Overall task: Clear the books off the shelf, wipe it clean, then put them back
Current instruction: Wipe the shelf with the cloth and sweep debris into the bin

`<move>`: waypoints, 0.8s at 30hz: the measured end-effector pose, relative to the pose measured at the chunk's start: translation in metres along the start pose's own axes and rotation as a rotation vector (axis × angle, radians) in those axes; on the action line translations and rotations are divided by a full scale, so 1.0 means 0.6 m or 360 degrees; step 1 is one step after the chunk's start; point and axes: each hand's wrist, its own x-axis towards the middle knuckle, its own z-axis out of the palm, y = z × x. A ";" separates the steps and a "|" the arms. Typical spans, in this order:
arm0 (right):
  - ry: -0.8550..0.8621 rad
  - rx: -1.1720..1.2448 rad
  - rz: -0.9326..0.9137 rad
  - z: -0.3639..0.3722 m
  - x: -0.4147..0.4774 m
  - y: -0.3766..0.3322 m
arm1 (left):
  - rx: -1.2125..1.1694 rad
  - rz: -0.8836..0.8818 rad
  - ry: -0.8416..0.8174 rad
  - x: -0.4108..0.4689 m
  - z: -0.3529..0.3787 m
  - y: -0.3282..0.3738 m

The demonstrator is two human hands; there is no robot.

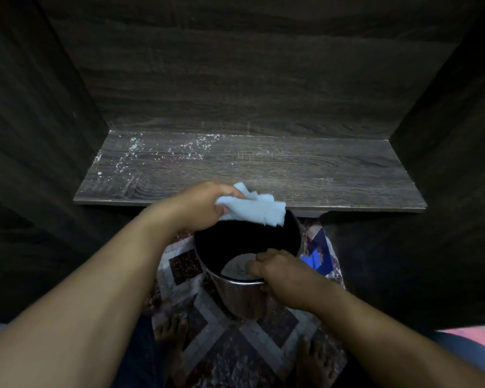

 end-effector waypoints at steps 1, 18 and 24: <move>-0.0012 -0.0007 -0.0001 0.000 -0.002 -0.001 | -0.0072 0.0010 -0.0076 -0.004 -0.006 0.005; 0.0123 -0.0011 0.0090 -0.007 -0.014 0.048 | 0.0331 -0.0042 0.0596 0.144 -0.003 -0.039; 0.0133 -0.0021 0.0109 -0.006 -0.024 0.046 | 0.0334 0.0028 0.0309 0.129 0.000 -0.015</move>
